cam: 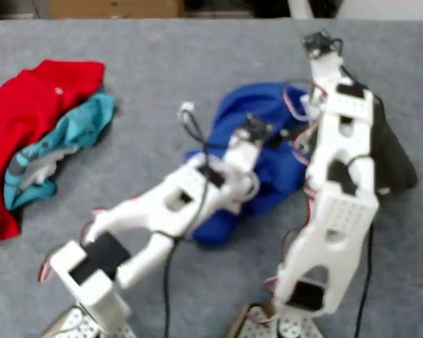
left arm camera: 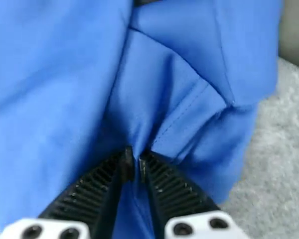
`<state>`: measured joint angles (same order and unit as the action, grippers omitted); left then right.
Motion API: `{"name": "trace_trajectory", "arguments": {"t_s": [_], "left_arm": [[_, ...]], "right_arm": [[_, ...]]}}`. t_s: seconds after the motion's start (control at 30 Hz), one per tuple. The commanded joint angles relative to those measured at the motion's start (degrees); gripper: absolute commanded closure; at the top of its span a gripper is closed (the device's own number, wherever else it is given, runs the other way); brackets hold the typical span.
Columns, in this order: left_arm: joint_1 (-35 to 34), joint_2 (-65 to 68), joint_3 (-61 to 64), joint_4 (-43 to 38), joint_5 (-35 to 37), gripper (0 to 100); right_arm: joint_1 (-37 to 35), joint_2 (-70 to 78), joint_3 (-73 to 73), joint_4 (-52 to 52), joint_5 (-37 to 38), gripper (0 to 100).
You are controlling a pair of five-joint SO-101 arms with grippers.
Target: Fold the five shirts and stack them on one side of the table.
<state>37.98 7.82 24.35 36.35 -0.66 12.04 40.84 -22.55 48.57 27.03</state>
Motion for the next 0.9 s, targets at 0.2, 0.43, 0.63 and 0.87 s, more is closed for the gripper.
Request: {"name": "trace_trajectory", "arguments": {"t_s": [0.2, 0.43, 0.63, 0.87], "left_arm": [[-11.1, -17.0, -4.3, 14.9, -0.2, 98], [-23.7, -26.8, 1.1, 16.1, -4.1, 98], [-33.1, -24.0, 6.7, 7.2, -4.9, 98], [-40.0, -13.8, 7.0, 0.4, -4.7, 98]], "right_arm": [[0.6, -0.2, -2.8, -1.2, -0.2, 99.4], [-1.5, -0.1, -2.2, 0.4, 2.5, 99.4], [-6.3, 0.0, -2.2, 6.7, 10.8, 99.4], [-7.9, 0.0, -0.7, 7.6, 13.4, 99.4]]}}
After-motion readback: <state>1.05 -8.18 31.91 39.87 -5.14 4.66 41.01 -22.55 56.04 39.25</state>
